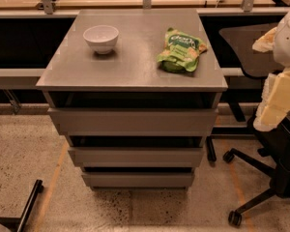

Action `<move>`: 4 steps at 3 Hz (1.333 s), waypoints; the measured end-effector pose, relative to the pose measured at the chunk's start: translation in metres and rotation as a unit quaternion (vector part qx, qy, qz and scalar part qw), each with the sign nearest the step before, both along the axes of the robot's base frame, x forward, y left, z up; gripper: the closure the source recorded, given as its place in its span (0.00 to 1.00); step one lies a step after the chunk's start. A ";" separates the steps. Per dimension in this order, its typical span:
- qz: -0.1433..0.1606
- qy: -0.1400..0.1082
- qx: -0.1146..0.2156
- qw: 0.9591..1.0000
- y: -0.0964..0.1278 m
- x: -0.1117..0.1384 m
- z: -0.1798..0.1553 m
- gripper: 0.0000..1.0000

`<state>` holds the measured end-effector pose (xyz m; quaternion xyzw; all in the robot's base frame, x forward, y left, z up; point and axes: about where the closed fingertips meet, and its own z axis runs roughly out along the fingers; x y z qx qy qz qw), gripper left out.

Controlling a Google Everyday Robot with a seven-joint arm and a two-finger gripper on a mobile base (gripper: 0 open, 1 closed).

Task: Open middle drawer

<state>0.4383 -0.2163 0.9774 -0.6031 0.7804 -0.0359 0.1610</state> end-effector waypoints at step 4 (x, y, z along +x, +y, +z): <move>-0.026 0.023 0.016 0.999 -0.008 0.012 -0.031 0.00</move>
Offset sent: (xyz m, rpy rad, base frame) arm 0.0114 -0.0081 -0.0586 0.0038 0.0202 -0.0082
